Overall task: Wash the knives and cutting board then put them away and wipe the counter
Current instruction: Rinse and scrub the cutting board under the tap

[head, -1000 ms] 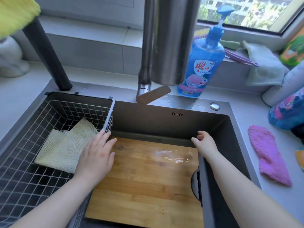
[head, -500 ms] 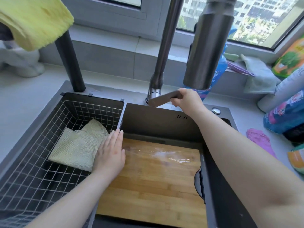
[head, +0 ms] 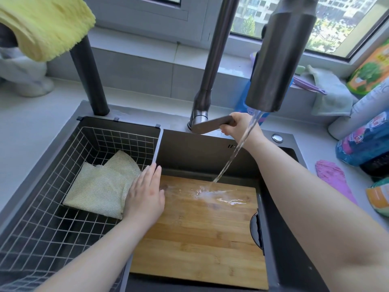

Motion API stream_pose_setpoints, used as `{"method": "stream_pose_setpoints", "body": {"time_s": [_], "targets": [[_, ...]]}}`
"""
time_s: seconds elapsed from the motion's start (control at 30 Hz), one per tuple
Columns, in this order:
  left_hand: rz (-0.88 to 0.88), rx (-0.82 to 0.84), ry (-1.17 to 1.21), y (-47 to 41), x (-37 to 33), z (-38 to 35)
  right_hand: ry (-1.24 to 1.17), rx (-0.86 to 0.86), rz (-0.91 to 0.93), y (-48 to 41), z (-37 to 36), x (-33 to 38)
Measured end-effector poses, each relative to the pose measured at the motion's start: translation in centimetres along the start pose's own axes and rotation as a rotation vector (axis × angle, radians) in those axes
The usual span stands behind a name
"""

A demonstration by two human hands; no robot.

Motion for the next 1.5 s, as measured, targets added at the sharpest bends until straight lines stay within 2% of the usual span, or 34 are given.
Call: {"method": "stream_pose_setpoints", "body": {"time_s": [0.27,0.37,0.5,0.63,0.77,0.87,0.97,1.2,1.37,1.5], "targets": [[-0.001,-0.008,0.024,-0.1,0.1,0.0,0.088,0.011,0.014,-0.3,-0.6,-0.3],[-0.006,-0.002,0.022,-0.1,0.1,0.0,-0.027,0.011,-0.014,0.6,-0.6,-0.7],[-0.019,0.014,0.032,-0.1,0.0,-0.2,-0.238,-0.037,-0.177,3.6,-0.2,-2.9],[-0.032,0.013,0.043,0.0,0.1,-0.2,-0.346,-0.085,-0.4,9.3,-2.1,-8.9],[-0.058,0.032,-0.021,0.0,-0.2,-0.5,-0.355,0.002,-0.807,18.0,-5.3,-17.4],[-0.082,0.082,-0.104,0.2,-0.4,-1.0,-0.29,0.137,-0.955,22.5,-6.8,-21.1],[-0.083,0.112,-0.178,0.3,-0.6,-1.1,-0.252,0.235,-0.985,23.9,-7.4,-22.1],[-0.089,0.073,-0.281,0.4,-1.3,-0.7,-0.17,0.361,-0.911,22.2,-7.8,-23.1],[-0.063,0.052,-0.164,0.4,-1.1,-0.8,-0.197,0.436,-0.945,21.6,-9.5,-24.8],[-0.035,0.045,-0.105,-0.1,-0.8,-0.9,-0.278,0.456,-1.063,21.4,-11.3,-26.1]]}}
Point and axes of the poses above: each hand's wrist, its own y-axis away from the middle knuckle, its own z-axis out of the back of the hand, x = y × z, the point moved 8 cm from there along -y, towards the middle knuckle, and after that the axes turned 4 degrees about -x, right-handed, at the moved point
